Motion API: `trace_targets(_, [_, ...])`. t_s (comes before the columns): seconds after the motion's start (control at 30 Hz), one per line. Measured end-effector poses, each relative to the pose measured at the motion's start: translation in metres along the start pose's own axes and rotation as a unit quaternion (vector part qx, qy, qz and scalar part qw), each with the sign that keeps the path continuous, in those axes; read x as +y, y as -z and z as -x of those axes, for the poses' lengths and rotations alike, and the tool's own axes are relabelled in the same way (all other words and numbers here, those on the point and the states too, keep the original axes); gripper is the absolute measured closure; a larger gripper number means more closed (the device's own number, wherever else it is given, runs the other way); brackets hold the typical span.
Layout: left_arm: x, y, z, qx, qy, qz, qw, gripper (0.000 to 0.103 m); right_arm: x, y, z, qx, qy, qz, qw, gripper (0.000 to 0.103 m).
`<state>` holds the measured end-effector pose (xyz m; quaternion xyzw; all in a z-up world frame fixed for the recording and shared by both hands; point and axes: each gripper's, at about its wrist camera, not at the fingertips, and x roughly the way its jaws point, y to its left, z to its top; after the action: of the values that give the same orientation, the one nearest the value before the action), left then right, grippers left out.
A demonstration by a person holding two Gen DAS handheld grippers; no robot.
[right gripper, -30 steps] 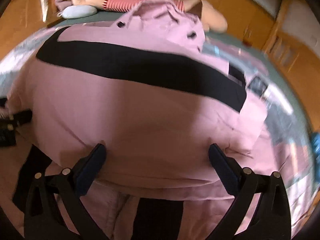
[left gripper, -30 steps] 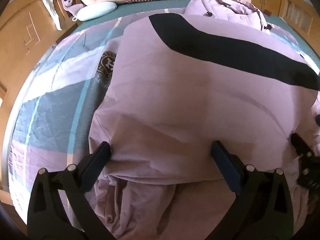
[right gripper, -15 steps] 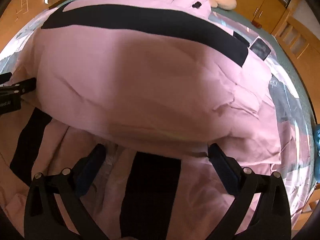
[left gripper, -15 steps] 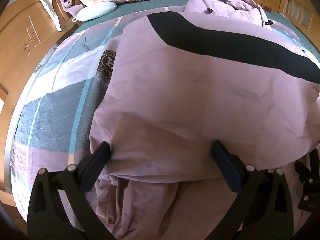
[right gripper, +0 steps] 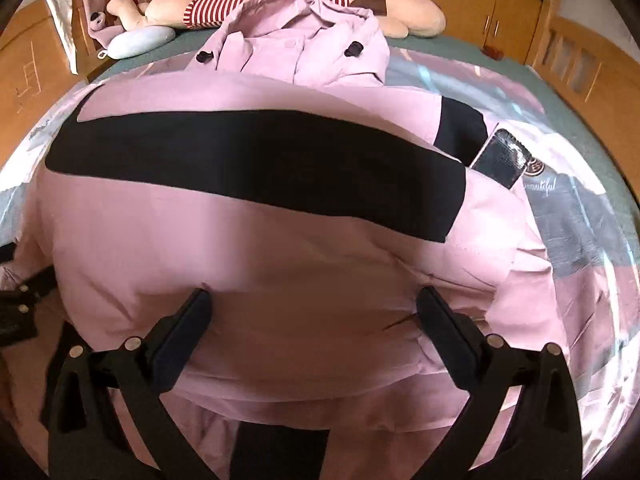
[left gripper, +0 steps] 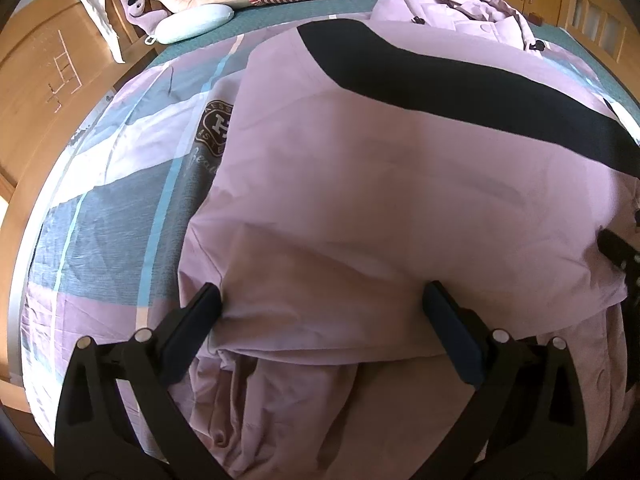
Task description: Fold large clothes
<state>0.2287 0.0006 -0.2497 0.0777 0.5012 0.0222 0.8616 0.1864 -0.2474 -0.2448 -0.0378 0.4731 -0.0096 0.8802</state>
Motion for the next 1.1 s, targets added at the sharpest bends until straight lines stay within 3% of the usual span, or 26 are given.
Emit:
trace_targets(0.2, [0.0,0.0,0.0,0.0,0.0,0.0,1.0,0.002,0.006,-0.003,-0.006,-0.002,-0.001,-0.003,1.0,0.001])
trace_targets(0.4, [0.0,0.001,0.0,0.0,0.0,0.0,1.0,0.002,-0.003,0.024,0.014,-0.012,0.006,-0.003,1.0,0.001])
trace_targets(1.0, [0.001,0.001,0.001,-0.003,-0.001,0.0,1.0,0.002,-0.001,0.025,0.018,-0.027,0.016,-0.006,0.999,0.001])
trace_targets(1.1, [0.004,-0.006,0.018,-0.032,-0.007,0.014,0.9994,0.002,0.001,0.021,0.048,-0.087,0.022,-0.019,0.996,0.001])
